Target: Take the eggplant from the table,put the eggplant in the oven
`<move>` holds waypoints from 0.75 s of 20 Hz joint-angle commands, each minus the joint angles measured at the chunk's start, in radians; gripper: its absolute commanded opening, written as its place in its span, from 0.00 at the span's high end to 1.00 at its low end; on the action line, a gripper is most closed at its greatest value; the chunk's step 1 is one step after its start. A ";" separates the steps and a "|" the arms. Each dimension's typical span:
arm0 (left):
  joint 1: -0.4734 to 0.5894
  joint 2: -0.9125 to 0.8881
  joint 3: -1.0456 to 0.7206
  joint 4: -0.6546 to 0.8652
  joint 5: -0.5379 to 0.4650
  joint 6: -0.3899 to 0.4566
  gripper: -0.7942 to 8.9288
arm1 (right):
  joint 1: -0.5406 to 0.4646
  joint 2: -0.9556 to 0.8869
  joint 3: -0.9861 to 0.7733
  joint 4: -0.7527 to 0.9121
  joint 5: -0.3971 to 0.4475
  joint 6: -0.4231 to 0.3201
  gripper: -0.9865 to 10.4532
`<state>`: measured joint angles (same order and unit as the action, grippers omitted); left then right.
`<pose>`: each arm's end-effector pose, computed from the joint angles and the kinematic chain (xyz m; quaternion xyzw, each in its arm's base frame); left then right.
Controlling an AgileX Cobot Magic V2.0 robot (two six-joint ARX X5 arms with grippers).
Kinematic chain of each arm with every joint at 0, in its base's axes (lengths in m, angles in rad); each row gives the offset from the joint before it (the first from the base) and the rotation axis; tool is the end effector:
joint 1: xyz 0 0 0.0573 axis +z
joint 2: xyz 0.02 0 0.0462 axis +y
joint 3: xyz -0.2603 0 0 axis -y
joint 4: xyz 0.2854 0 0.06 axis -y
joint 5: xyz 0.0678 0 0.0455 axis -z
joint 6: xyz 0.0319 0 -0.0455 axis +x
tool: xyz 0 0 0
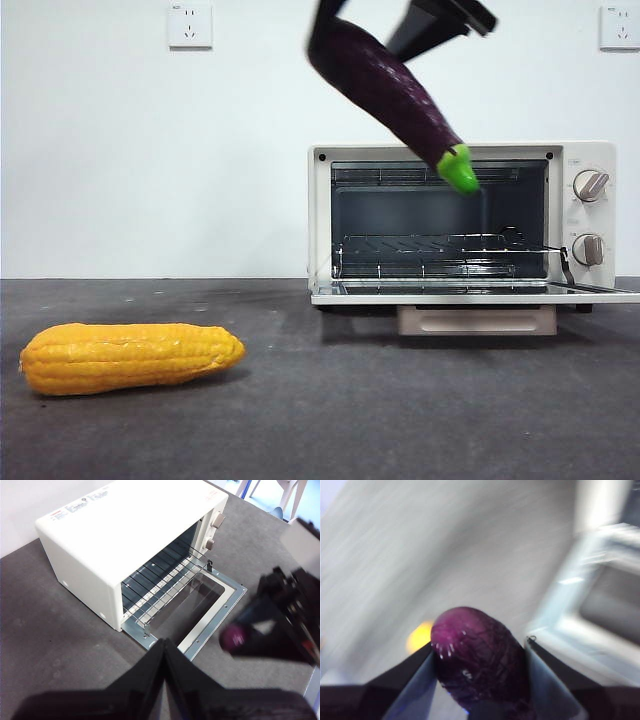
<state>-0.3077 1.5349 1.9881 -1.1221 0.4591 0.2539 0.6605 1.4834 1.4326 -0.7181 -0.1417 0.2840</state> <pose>0.2974 -0.1094 0.4828 0.0863 0.2799 -0.3919 0.8721 0.2790 0.2224 0.3391 0.0255 0.4101 0.3070 0.8585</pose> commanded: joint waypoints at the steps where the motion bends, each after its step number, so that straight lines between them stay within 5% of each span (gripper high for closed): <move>1: 0.003 -0.004 -0.008 0.004 0.013 0.012 0.92 | -0.008 0.010 -0.004 0.057 0.089 -0.017 0.92; 6: 0.003 -0.004 -0.008 0.005 0.013 0.013 0.92 | -0.007 0.011 -0.007 0.084 0.050 -0.303 0.92; 15: 0.003 -0.004 -0.008 0.020 0.012 0.019 0.92 | -0.008 0.019 -0.012 -0.114 0.154 -0.826 0.92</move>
<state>-0.3077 1.5349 1.9881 -1.1114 0.4637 0.2619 0.6525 1.4883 1.4323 -0.8371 0.0082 -0.4435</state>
